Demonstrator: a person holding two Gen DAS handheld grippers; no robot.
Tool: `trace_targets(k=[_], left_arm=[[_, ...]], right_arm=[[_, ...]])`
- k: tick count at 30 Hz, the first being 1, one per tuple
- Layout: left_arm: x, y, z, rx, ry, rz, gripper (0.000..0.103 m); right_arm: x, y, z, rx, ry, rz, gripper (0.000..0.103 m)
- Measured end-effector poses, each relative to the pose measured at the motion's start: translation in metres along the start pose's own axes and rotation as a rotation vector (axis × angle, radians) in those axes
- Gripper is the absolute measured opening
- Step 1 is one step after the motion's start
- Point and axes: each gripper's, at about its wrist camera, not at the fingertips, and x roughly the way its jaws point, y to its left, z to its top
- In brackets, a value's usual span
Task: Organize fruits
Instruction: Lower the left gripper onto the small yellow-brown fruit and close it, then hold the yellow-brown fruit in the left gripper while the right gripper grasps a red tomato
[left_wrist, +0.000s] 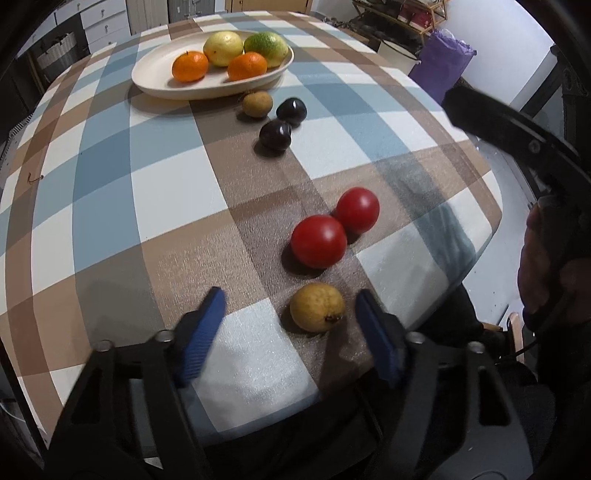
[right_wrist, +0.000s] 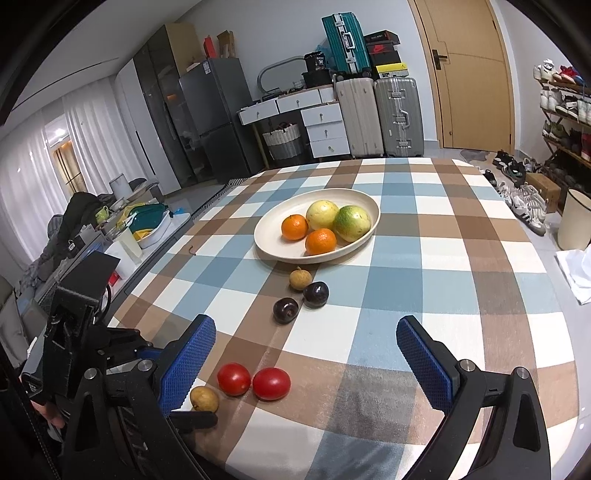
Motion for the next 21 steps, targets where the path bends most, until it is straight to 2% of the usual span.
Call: trace_targets(k=[1, 3, 5, 10, 15, 21], left_arm=[[-0.001, -0.001, 0.000, 0.010, -0.003, 0.007, 0.060], [-0.002, -0.002, 0.000, 0.027, -0.001, -0.008, 0.038], [-0.002, -0.004, -0.001, 0.041, 0.000, -0.019, 0.026], [-0.005, -0.002, -0.001, 0.048, -0.014, -0.010, 0.026], [-0.017, 0.007, 0.003, 0.027, -0.048, 0.005, 0.026], [-0.032, 0.018, 0.008, 0.007, -0.086, 0.026, 0.026]], right_arm=[[0.000, 0.000, 0.000, 0.001, -0.002, 0.005, 0.100], [0.000, 0.000, -0.001, -0.002, -0.001, 0.005, 0.100], [-0.001, 0.000, -0.001, -0.004, -0.003, 0.003, 0.100], [-0.001, -0.002, -0.002, 0.003, -0.001, 0.006, 0.100], [0.003, 0.001, -0.009, -0.017, 0.026, 0.066, 0.100], [0.011, 0.006, -0.020, -0.066, 0.065, 0.049, 0.100]])
